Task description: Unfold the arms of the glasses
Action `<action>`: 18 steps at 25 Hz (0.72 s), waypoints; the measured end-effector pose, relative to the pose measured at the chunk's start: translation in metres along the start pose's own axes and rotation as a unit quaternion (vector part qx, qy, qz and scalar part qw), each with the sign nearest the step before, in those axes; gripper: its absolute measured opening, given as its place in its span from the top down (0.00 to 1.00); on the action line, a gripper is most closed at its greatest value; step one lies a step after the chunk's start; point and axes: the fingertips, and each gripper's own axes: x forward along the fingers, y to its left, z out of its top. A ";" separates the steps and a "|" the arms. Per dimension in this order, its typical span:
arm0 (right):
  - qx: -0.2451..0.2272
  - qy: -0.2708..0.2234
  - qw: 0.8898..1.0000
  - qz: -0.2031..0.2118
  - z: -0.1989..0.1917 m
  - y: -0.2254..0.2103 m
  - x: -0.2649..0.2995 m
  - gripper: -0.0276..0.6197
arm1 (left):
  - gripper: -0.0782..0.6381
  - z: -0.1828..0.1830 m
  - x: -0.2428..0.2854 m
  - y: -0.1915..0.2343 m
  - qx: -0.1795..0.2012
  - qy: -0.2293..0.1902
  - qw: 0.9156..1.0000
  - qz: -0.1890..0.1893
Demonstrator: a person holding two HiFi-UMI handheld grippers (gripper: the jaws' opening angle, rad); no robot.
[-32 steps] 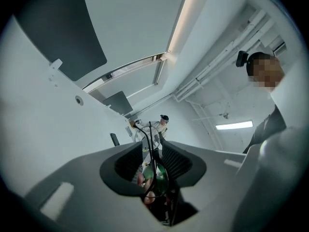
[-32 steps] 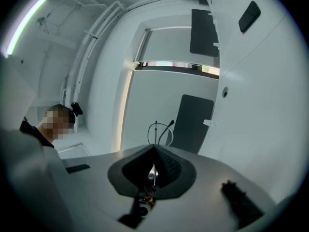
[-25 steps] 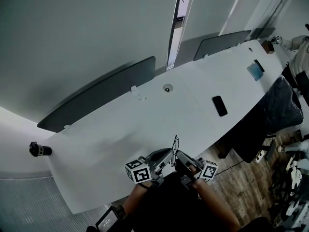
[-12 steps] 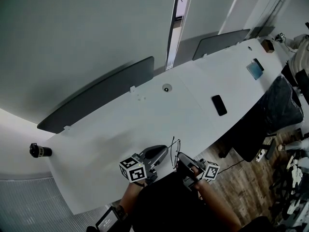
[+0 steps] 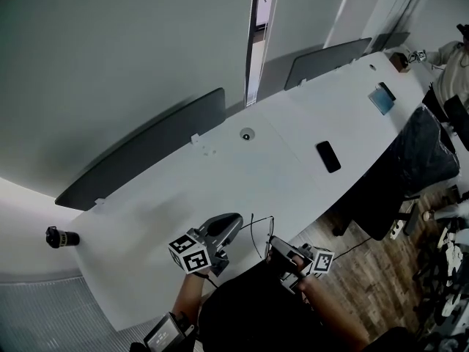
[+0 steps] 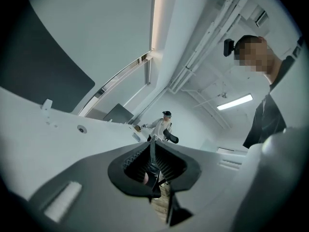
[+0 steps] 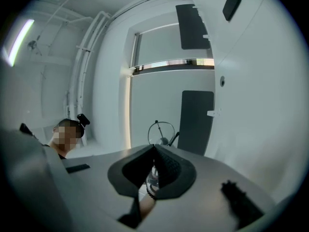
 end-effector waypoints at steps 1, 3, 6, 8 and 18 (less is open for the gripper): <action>0.012 -0.004 1.000 -0.004 0.000 -0.002 -0.001 0.94 | 0.84 0.003 -0.002 0.003 -0.001 -0.005 1.000 0.003; 0.043 -0.016 0.999 -0.013 -0.001 -0.010 -0.003 0.94 | 0.84 0.005 -0.004 0.008 -0.006 -0.012 1.000 0.008; 0.095 -0.037 0.994 -0.031 -0.001 -0.025 -0.006 0.94 | 0.83 0.005 -0.010 0.015 -0.014 -0.019 1.000 0.021; 0.121 -0.044 0.991 -0.043 -0.003 -0.033 -0.009 0.94 | 0.83 0.005 -0.015 0.020 -0.019 -0.025 0.999 0.030; 0.158 -0.074 0.984 -0.046 -0.004 -0.044 -0.012 0.94 | 0.81 0.009 -0.070 0.054 -0.044 -0.062 0.993 0.090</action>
